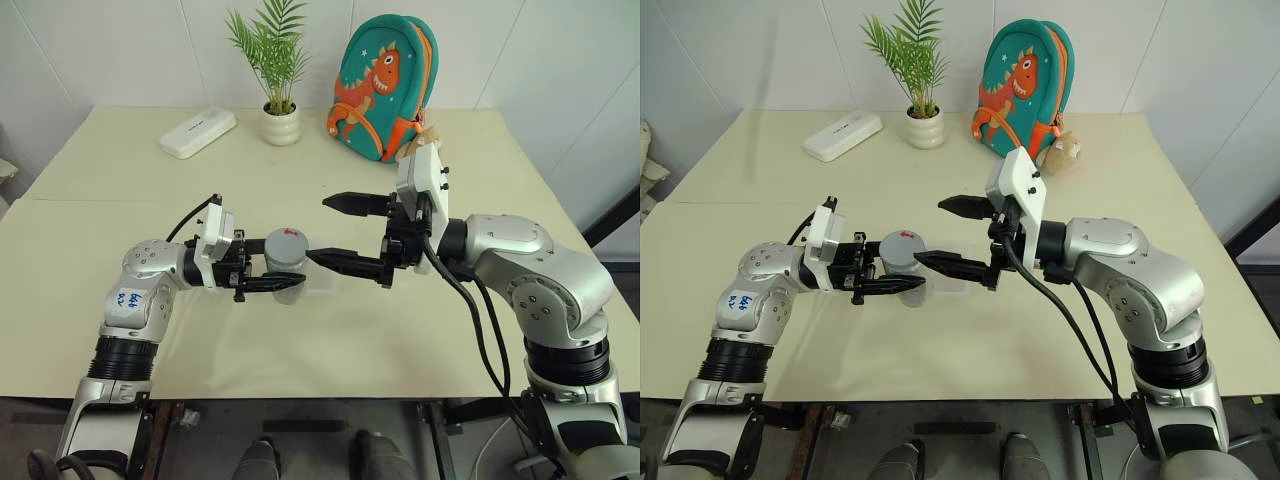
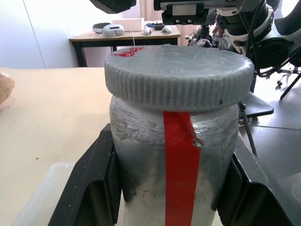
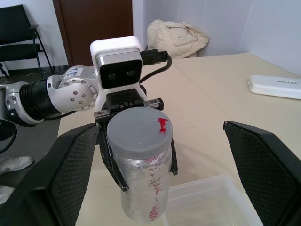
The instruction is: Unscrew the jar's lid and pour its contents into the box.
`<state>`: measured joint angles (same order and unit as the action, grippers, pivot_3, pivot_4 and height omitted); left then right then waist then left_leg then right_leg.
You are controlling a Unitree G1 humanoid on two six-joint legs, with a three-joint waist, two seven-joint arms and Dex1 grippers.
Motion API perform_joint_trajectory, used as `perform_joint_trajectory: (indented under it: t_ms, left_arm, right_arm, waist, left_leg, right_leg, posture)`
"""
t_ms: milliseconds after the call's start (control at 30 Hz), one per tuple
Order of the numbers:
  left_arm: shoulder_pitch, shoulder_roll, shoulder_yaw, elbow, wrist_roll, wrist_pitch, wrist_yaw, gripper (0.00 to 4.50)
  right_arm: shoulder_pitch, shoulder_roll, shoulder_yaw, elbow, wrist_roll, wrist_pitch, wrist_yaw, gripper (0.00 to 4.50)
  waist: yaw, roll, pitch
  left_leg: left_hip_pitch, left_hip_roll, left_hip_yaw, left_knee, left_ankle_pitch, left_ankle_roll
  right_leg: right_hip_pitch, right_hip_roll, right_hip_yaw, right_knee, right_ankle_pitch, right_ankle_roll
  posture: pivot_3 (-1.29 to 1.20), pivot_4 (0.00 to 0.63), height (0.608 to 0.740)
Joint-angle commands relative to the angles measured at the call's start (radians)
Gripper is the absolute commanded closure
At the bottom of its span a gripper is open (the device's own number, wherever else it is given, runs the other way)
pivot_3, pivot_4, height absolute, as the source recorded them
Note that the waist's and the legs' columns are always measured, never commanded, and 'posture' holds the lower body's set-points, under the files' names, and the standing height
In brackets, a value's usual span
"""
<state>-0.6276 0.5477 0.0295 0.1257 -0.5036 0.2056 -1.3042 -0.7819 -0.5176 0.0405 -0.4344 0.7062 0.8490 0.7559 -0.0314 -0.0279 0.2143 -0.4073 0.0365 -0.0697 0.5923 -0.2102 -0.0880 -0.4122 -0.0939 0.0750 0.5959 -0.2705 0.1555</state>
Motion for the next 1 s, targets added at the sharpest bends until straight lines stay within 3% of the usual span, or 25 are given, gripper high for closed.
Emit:
perform_joint_trajectory:
  t_ms: [33,367,567,1000]
  left_arm:
    - [-0.017,0.008,0.008,-0.018,-0.005,-0.017,-0.009,2.38]
    - [-0.043,-0.016,-0.001,-0.002,-0.02,-0.007,-0.021,2.38]
    - [-0.057,-0.034,-0.004,0.005,-0.019,-0.003,-0.018,2.38]
    - [-0.053,-0.04,0.0,-0.006,-0.02,-0.002,-0.009,2.38]
  right_arm:
    - [-0.037,0.02,-0.022,-0.017,0.002,-0.03,-0.029,0.04]
    - [-0.078,0.179,0.085,0.055,-0.051,-0.065,-0.087,0.04]
    - [-0.09,0.201,0.173,0.126,-0.133,-0.099,-0.068,0.04]
    - [-0.099,0.213,0.172,0.169,-0.184,-0.132,-0.05,0.04]
  waist:
    - [0.0,0.0,0.0]
    - [-0.001,0.0,0.0]
    - [-0.003,0.0,0.0]
    - [-0.003,0.0,0.0]
  left_leg:
    - [0.0,0.0,0.0,0.0,0.0,0.0]
    - [0.0,0.0,0.0,0.0,0.0,0.0]
    - [0.0,0.0,0.0,0.0,0.0,0.0]
    - [0.0,0.0,0.0,0.0,0.0,0.0]
  right_leg:
    - [0.0,0.0,0.0,0.0,0.0,0.0]
    - [0.0,0.0,0.0,0.001,0.0,0.0]
    - [0.0,0.0,0.0,0.001,0.0,0.0]
    - [0.0,0.0,0.0,0.001,0.0,0.0]
  posture:
    - [0.0,0.15,0.74]
    - [0.0,0.15,0.74]
    - [0.0,0.15,0.74]
    - [0.0,0.15,0.74]
